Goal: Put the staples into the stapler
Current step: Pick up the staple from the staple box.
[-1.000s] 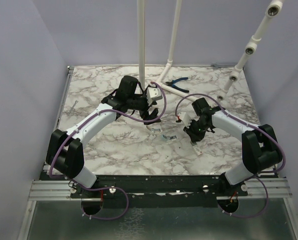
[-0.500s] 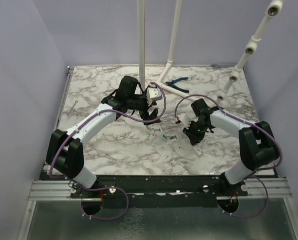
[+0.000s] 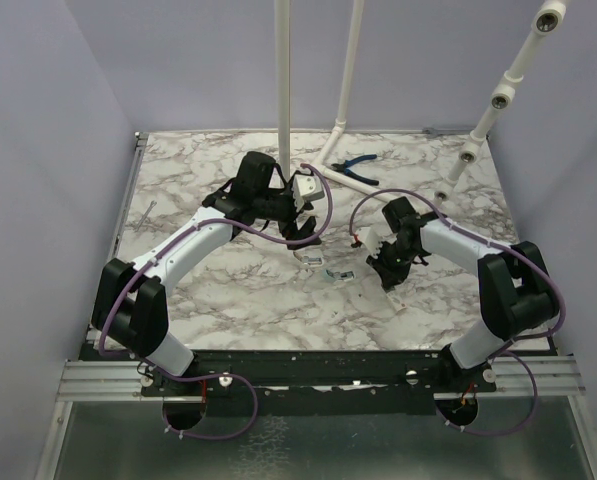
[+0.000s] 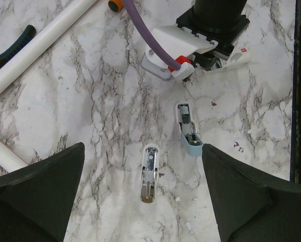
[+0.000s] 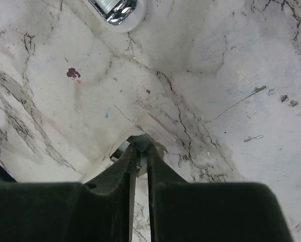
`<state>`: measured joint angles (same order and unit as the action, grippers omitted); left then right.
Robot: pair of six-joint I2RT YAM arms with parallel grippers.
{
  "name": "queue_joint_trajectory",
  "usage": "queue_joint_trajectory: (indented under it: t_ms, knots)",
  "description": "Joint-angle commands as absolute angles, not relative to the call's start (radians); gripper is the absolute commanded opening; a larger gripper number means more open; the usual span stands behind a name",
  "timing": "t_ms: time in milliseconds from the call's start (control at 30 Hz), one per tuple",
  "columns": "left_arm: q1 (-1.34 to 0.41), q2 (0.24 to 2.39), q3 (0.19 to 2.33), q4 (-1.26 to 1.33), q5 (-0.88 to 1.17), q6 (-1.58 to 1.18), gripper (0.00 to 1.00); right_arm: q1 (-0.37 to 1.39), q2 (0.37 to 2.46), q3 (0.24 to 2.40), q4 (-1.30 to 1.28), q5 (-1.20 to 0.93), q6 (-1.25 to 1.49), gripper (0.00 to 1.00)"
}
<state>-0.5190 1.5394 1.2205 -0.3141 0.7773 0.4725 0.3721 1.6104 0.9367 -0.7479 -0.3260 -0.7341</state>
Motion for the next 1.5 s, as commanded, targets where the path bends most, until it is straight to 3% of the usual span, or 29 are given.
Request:
queue_joint_trajectory:
  t_ms: [0, 1467]
  knots:
    - [-0.515, 1.51, 1.211, -0.303, 0.809, 0.482, 0.99, 0.379, 1.627, 0.969, -0.79, -0.322, -0.738, 0.12]
    - [-0.509, 1.507, 1.197, -0.284, 0.787, 0.475, 0.99, 0.377, 1.585, 1.119, -0.861, -0.483, -0.671, 0.08]
